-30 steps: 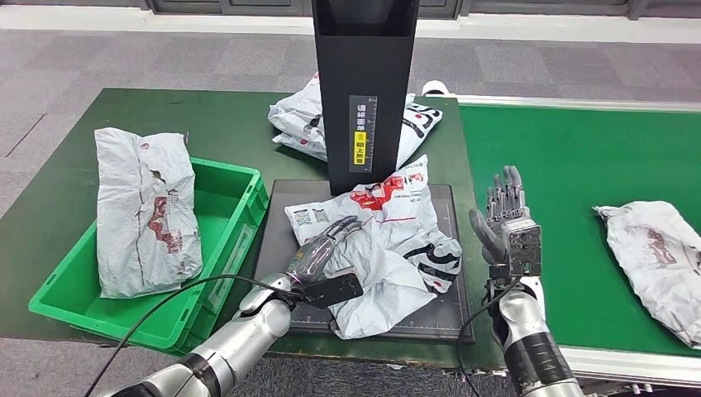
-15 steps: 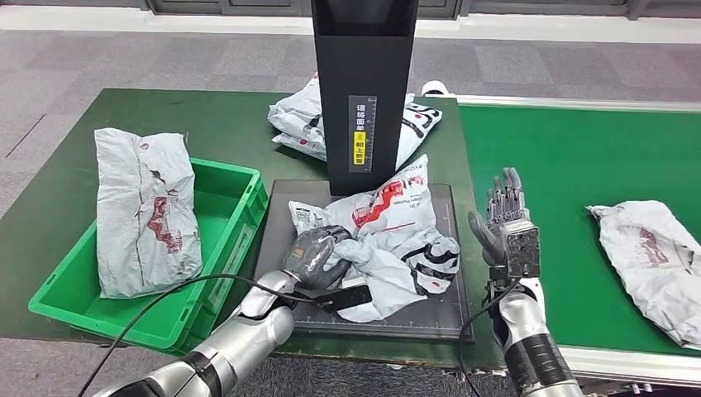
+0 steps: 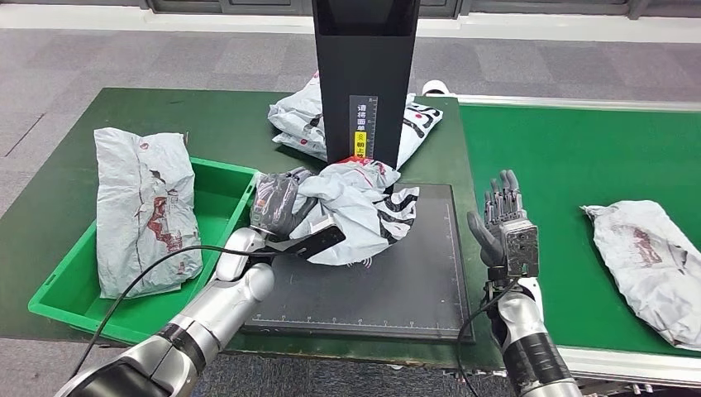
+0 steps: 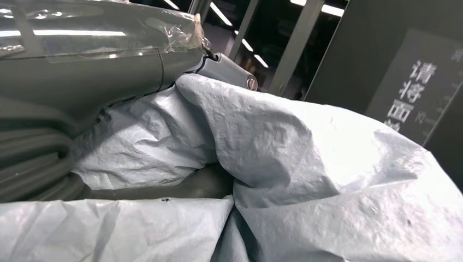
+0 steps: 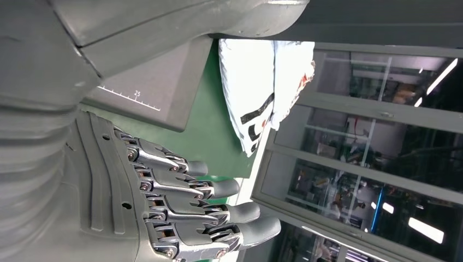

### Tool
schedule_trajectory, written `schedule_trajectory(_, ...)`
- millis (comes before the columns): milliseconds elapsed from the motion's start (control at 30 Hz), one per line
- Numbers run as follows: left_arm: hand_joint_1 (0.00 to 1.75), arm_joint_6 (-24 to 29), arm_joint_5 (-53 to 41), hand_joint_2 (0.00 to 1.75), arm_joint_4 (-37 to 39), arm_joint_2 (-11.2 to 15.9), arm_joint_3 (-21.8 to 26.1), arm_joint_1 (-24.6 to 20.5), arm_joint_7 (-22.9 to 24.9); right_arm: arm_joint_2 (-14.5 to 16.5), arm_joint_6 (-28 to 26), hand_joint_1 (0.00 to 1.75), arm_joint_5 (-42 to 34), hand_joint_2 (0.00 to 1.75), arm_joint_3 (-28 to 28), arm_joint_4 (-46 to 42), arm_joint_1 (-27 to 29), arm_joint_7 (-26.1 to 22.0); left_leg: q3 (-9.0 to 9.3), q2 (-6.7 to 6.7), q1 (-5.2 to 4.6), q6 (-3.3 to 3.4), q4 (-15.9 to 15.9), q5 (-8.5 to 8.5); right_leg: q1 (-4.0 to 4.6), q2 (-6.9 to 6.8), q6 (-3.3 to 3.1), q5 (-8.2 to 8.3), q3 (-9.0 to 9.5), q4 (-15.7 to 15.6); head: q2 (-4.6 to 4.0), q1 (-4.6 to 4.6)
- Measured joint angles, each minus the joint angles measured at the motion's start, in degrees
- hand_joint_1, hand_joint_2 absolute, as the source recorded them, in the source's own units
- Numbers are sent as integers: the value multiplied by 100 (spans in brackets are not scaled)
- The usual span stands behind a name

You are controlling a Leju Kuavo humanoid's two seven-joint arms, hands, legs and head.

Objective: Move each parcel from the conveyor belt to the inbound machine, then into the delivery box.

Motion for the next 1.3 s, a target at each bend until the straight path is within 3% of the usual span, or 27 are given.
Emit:
schedule_trajectory(367,175,106,-173,175,-132,55,28,1,78,13,-5,0,-4,175,0,10,-9,2,0,0,0,0,0,0,1,0,0,0,0,0,1,0)
schedule_trajectory(500,175,297,-1213,175,-525,85,293,67,330,13,-31,0,-8,175,0,12,-10,11,0,1,1,0,0,0,1,0,0,0,-1,0,0,0)
schedule_trajectory(633,175,318,-2370,175,-1427,180,953,205,510,13,-51,0,-5,175,-1,4,43,52,-1,6,1,-1,-1,0,2,5,0,0,-4,1,0,0)
schedule_trajectory(733,175,323,-2636,175,-2076,419,1462,282,675,8,-115,0,5,175,-21,-87,184,116,0,10,3,-2,-5,-1,3,9,-3,-3,-6,2,0,1)
schedule_trajectory(833,175,331,-2705,175,-2641,864,2034,469,974,-9,-220,0,19,175,-130,-366,462,193,6,17,3,-8,-14,-5,4,15,-11,-8,-7,4,0,1)
schedule_trajectory(967,175,332,-2008,175,-2905,1456,3244,789,131,-43,-180,0,94,175,-368,-766,851,284,11,42,4,-16,-19,-9,10,35,-23,-14,-21,5,1,-1)
schedule_trajectory(1033,175,332,-1815,175,-2909,1640,3654,924,-14,-48,-147,0,138,175,-468,-896,948,312,7,37,7,-17,-19,-9,13,32,-27,-16,-24,5,0,-1)
schedule_trajectory(1133,175,332,-1775,175,-2902,1803,3968,1077,12,-47,-131,0,181,175,-546,-1035,1014,322,1,20,12,-16,-18,-8,14,16,-30,-19,-22,5,0,1)
schedule_trajectory(1300,175,332,-1934,175,-2920,1904,4054,1237,353,-35,-121,0,258,175,-607,-1163,1048,344,-2,16,8,-15,-14,-8,9,14,-28,-17,-18,4,0,2)
